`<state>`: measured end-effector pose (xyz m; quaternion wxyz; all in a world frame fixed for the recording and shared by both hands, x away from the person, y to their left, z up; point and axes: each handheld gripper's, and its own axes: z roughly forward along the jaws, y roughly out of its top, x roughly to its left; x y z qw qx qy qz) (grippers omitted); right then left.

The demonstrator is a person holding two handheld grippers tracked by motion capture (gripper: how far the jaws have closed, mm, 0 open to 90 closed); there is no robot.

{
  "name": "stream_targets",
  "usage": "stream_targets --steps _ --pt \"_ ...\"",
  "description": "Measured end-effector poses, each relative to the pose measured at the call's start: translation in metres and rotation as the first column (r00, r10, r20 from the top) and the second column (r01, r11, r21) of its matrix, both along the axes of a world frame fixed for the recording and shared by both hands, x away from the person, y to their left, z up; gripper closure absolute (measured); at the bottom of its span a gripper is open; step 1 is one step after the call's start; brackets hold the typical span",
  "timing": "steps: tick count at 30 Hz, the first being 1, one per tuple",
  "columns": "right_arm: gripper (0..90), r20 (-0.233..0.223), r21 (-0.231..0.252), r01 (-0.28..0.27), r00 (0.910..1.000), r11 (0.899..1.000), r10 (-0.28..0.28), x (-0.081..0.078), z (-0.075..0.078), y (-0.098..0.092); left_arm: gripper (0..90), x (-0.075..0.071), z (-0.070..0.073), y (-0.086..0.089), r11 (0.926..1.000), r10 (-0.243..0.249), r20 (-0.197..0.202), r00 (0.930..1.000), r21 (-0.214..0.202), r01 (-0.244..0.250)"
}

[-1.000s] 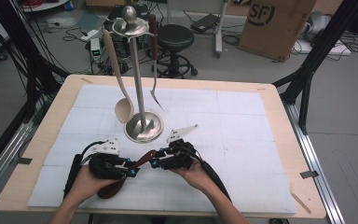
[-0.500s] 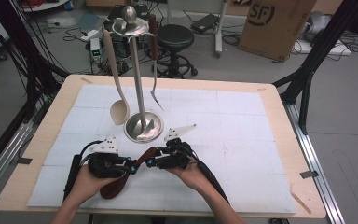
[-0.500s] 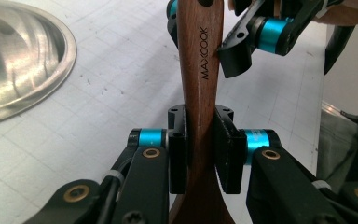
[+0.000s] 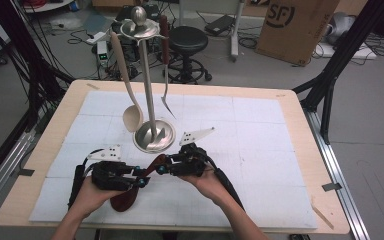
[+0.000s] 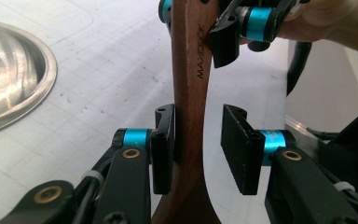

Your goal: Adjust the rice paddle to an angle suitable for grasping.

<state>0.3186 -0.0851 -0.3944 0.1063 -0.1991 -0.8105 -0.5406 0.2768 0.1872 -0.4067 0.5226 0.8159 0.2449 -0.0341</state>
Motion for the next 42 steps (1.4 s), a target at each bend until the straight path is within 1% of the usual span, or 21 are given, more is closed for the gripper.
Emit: stream_targets --steps 2,3,7,8,10,12,16,18,21,23,25,26,28,31,35,37,42 --pt "69.2 0.003 0.011 -0.003 1.0000 1.000 0.003 0.000 0.001 -0.001 62.9 0.000 0.001 0.001 0.9999 -0.002 -0.003 1.0000 -0.011 0.002" --pt "69.9 -0.005 0.022 -0.004 1.0000 1.000 0.004 0.000 0.002 -0.003 62.9 0.000 0.001 0.002 0.9999 0.001 -0.002 1.0000 -0.015 -0.001" --pt "72.7 0.005 0.051 -0.003 1.0000 0.999 0.003 0.000 0.007 -0.005 62.4 0.001 0.002 0.006 0.9993 0.026 0.003 0.9997 -0.026 -0.026" --pt "73.3 0.005 0.053 -0.002 1.0000 0.999 0.002 0.000 0.010 -0.006 62.1 0.001 0.003 0.007 0.9988 0.035 0.004 0.9994 -0.034 -0.034" --pt "74.5 0.018 0.063 -0.007 0.9998 0.998 0.006 -0.001 0.015 -0.006 62.1 0.001 0.004 0.009 0.9977 0.040 0.002 0.9992 -0.055 -0.040" --pt "75.5 0.031 0.065 -0.013 0.9995 0.998 0.011 -0.001 0.020 -0.004 62.1 0.001 0.005 0.010 0.9969 0.043 0.009 0.9990 -0.067 -0.043" --pt "76.5 0.050 0.070 -0.022 0.9986 0.997 0.019 -0.003 0.028 -0.001 62.0 0.001 0.006 0.011 0.9963 0.051 0.010 0.9986 -0.070 -0.050" --pt "76.8 0.055 0.077 -0.028 0.9982 0.997 0.024 -0.003 0.029 0.001 60.9 0.001 0.006 0.011 0.9963 0.052 0.009 0.9986 -0.069 -0.051" --pt "76.9 0.064 0.075 -0.037 0.9974 0.997 0.032 -0.004 0.032 0.002 59.5 0.001 0.006 0.009 0.9966 0.054 0.014 0.9984 -0.062 -0.053" --pt "76.9 0.068 0.077 -0.039 0.9971 0.996 0.034 -0.004 0.034 0.002 59.5 0.002 0.007 0.008 0.9961 0.057 0.012 0.9983 -0.068 -0.056" --pt "76.9 0.080 0.080 -0.047 0.9960 0.996 0.040 -0.005 0.035 0.003 61.4 0.002 0.009 0.005 0.9973 0.045 0.013 0.9989 -0.059 -0.044" --pt "76.9 0.084 0.081 -0.045 0.9957 0.996 0.039 -0.005 0.036 0.003 63.2 0.002 0.010 0.003 0.9971 0.044 0.008 0.9990 -0.062 -0.044" --pt "76.9 0.087 0.089 -0.049 0.9953 0.995 0.042 -0.005 0.038 0.004 68.3 0.002 0.011 0.000 0.9976 0.034 0.014 0.9993 -0.061 -0.033" --pt "76.4 0.091 0.100 -0.047 0.9951 0.994 0.038 -0.005 0.040 0.002 70.4 0.001 0.013 -0.004 0.9980 0.024 0.021 0.9995 -0.059 -0.023" --pt "73.4 0.106 0.101 -0.038 0.9939 0.994 0.028 -0.006 0.041 0.000 73.7 -0.001 0.016 -0.009 0.9981 -0.001 0.033 0.9995 -0.061 0.003" --pt "70.0 0.110 0.102 -0.035 0.9937 0.994 0.023 -0.007 0.042 0.000 75.4 -0.002 0.017 -0.012 0.9980 -0.012 0.040 0.9991 -0.062 0.015" --pt "65.1 0.117 0.100 -0.041 0.9927 0.994 0.029 -0.009 0.042 -0.003 76.9 -0.001 0.019 -0.011 0.9972 0.002 0.044 0.9990 -0.074 0.002"
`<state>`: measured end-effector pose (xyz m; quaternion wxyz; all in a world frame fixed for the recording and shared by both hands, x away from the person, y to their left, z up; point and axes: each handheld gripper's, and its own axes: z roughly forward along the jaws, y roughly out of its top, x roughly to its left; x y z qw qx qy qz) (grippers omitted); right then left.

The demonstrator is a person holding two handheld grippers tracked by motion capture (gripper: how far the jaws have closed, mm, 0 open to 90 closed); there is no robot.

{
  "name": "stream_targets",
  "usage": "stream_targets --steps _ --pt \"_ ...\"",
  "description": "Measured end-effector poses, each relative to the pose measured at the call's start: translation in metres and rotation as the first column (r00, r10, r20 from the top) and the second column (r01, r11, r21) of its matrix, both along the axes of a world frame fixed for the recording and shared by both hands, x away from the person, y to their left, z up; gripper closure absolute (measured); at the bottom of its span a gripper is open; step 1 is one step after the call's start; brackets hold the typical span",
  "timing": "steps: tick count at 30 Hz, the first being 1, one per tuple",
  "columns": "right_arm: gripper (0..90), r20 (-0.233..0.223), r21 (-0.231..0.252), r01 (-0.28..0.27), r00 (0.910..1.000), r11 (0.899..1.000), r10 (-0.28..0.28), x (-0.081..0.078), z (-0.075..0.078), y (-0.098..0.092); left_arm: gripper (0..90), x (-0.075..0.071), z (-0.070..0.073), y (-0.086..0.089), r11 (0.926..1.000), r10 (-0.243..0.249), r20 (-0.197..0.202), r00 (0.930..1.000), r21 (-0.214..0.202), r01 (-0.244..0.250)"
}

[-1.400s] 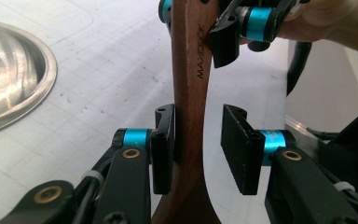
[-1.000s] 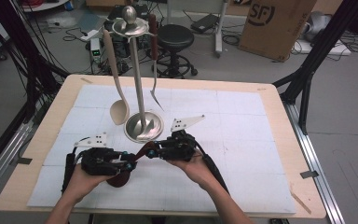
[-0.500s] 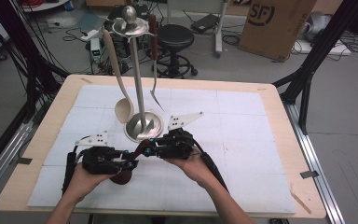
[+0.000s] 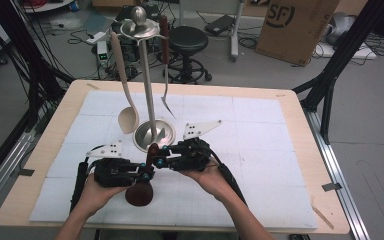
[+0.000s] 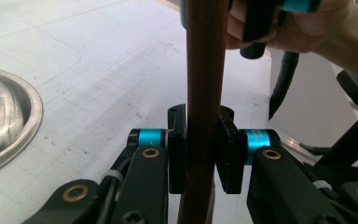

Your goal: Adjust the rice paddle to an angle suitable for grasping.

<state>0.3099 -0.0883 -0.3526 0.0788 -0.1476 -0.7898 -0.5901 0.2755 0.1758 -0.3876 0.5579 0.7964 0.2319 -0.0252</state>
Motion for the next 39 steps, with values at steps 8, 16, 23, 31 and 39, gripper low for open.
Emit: stream_targets --steps 8,16,23,31,39 --pt "56.9 0.025 -0.026 0.037 0.9991 0.999 -0.036 -0.003 -0.003 -0.015 77.5 0.000 0.001 0.002 0.9998 0.019 0.011 0.9998 -0.008 -0.018" --pt "46.0 0.054 -0.076 0.099 0.9940 0.992 -0.095 -0.002 -0.008 -0.031 77.6 -0.001 0.001 0.002 0.9996 0.024 0.013 0.9996 -0.014 -0.024" --pt "40.2 0.059 -0.094 0.150 0.9877 0.984 -0.145 0.001 -0.014 -0.047 77.5 0.001 0.001 0.006 0.9993 0.031 0.017 0.9994 -0.019 -0.031" --pt "36.1 0.065 -0.111 0.209 0.9770 0.972 -0.203 0.002 -0.019 -0.069 77.6 0.001 0.002 0.009 0.9991 0.037 0.024 0.9990 -0.023 -0.036" --pt "31.3 0.070 -0.132 0.272 0.9618 0.953 -0.264 -0.001 -0.027 -0.093 77.6 0.001 0.002 0.010 0.9987 0.046 0.030 0.9985 -0.023 -0.046"
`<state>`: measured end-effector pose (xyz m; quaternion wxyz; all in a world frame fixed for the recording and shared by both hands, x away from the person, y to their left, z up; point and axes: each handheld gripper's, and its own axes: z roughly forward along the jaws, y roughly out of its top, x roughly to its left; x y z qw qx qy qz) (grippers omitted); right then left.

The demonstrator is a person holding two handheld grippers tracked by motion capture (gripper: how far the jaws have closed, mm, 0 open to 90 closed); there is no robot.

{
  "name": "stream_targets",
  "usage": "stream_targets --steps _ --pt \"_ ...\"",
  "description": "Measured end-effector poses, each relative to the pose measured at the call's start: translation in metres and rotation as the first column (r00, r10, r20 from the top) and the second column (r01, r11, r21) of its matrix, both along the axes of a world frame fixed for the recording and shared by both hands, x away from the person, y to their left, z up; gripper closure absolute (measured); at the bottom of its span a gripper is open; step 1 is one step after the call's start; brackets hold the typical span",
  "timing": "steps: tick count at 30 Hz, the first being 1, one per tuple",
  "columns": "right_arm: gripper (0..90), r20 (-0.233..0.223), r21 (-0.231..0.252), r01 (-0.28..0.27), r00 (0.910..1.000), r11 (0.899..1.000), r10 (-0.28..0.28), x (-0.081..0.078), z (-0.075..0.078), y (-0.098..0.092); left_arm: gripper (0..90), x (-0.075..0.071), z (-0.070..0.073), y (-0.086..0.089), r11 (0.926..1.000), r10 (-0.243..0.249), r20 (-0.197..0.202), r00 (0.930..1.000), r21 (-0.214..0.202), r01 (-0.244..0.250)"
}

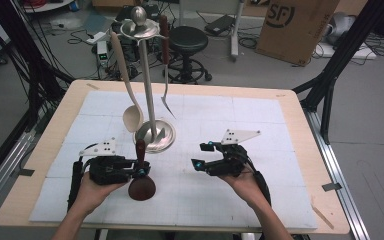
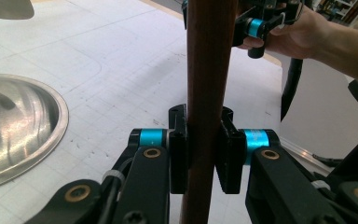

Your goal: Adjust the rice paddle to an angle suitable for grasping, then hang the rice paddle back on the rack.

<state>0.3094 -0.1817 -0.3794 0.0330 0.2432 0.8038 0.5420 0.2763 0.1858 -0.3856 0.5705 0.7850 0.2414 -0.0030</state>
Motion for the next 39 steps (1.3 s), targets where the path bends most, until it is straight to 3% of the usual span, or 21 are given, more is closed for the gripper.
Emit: stream_targets --steps 19,39 --pt "26.1 -0.005 -0.022 0.112 0.9936 0.993 -0.113 -0.012 -0.017 -0.053 77.6 -0.001 0.001 0.001 1.0000 0.004 0.006 1.0000 0.001 -0.004" --pt "21.2 -0.007 -0.036 0.185 0.9827 0.982 -0.185 -0.013 -0.029 -0.075 77.6 0.005 0.010 0.001 0.9999 0.008 0.021 0.9997 -0.009 -0.008"
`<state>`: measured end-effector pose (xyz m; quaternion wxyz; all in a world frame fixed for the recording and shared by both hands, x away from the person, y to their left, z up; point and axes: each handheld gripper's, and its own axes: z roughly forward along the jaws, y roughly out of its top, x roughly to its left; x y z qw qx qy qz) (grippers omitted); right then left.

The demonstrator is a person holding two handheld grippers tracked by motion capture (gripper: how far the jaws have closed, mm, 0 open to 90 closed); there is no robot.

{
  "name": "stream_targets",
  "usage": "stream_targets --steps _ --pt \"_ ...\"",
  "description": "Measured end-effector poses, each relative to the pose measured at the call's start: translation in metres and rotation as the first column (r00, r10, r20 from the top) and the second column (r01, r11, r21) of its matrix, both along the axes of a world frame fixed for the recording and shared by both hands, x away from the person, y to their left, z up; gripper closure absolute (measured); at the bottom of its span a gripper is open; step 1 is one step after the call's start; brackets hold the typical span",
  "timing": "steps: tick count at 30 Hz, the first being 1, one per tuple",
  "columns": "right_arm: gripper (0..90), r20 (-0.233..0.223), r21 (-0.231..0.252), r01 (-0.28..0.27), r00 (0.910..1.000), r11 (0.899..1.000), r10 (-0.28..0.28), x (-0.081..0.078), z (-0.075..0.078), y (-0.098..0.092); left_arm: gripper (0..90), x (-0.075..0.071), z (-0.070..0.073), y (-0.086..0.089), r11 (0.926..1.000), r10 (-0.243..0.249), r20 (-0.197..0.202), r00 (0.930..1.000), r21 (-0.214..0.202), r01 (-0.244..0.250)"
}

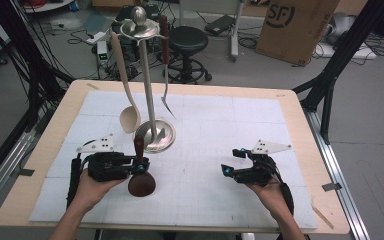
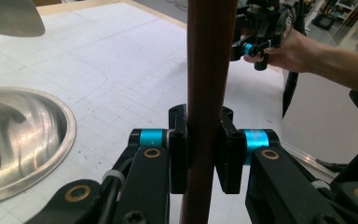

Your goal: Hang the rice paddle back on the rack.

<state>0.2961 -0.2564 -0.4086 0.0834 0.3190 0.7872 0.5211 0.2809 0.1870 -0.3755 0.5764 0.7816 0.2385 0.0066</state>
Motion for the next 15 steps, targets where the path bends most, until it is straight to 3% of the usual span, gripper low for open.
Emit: stream_targets --steps 7,15 --pt "19.7 0.003 0.006 0.023 0.9997 1.000 -0.023 0.000 -0.002 -0.006 77.6 0.002 0.002 0.001 0.9999 0.009 -0.009 0.9999 -0.009 -0.010" --pt "16.5 0.003 0.005 0.047 0.9989 0.999 -0.047 0.000 -0.003 -0.010 77.6 0.009 0.016 -0.001 0.9998 0.004 0.004 1.0000 -0.018 -0.004"
